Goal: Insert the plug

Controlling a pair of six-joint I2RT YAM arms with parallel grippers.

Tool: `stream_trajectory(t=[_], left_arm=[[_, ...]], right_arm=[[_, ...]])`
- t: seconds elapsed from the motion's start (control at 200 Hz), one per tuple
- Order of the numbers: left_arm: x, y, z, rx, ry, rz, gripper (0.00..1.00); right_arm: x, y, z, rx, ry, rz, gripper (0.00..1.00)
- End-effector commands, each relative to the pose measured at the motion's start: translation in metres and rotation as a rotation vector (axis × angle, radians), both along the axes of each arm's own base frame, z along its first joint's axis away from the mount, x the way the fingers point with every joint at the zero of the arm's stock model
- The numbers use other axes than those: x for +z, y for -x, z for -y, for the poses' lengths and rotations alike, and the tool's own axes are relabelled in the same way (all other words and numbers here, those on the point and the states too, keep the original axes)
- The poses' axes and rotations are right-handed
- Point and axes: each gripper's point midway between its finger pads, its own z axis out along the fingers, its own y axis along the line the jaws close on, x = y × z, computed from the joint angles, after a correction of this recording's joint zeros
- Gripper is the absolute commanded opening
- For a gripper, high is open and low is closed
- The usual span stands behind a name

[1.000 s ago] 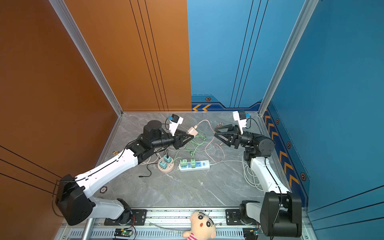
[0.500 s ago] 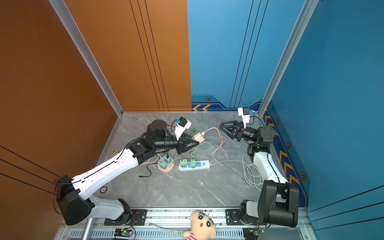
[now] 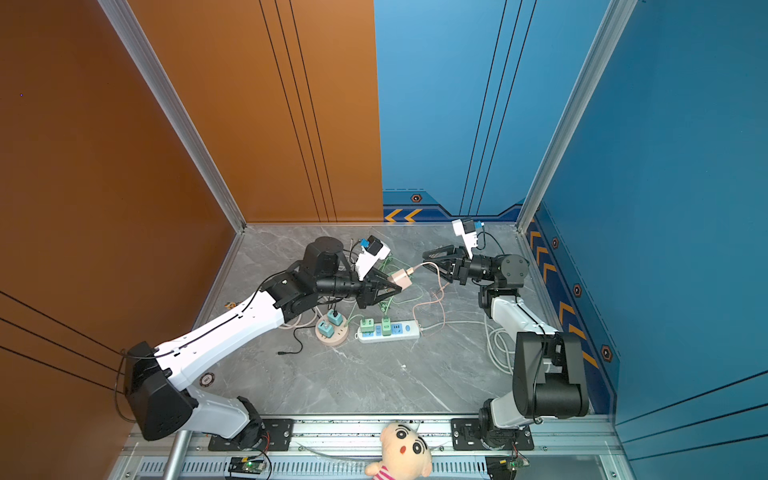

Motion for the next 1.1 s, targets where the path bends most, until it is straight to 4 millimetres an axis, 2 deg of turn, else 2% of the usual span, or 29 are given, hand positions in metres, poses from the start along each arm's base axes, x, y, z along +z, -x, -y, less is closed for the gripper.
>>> stream_trajectory(t=[0.0,0.115,0.18,0.26,0.385,0.4,0.506,0.691,0.926,1.091], left_arm=[[0.006,0.006,-0.004,-0.039,-0.006,0.002,0.09],[0.003,0.016,-0.003,-0.089,-0.003,-0.010,0.09],[-0.002,0.013,-0.001,-0.085,-0.013,-0.019,0.09],[-0.008,0.007,0.003,-0.079,-0.019,-0.031,0.09],[-0.013,-0.003,0.008,-0.070,-0.004,-0.046,0.08],[-0.007,-0.006,0.010,-0.070,0.018,-0.025,0.08],[-0.001,-0.012,0.012,-0.070,0.056,-0.022,0.08],[0.007,-0.015,0.005,-0.064,0.070,-0.007,0.07],[0.014,-0.018,0.002,-0.071,0.101,-0.008,0.07],[0.015,-0.019,0.002,-0.073,0.103,-0.008,0.07]], right_arm=[[0.024,0.008,0.007,-0.007,0.010,0.083,0.54],[0.033,-0.004,0.019,-0.066,-0.014,0.076,0.53],[0.036,-0.009,0.023,-0.080,-0.026,0.059,0.53],[0.035,-0.005,0.014,-0.037,-0.013,0.047,0.52],[0.030,0.014,-0.005,0.050,0.017,0.056,0.52],[0.030,0.016,-0.006,0.057,0.020,0.062,0.53],[0.027,0.018,-0.008,0.058,0.016,0.055,0.54],[0.014,0.021,-0.015,0.090,0.026,0.042,0.53],[0.000,0.038,-0.045,0.210,0.040,0.027,0.51],[-0.006,0.043,-0.052,0.245,0.048,0.015,0.49]])
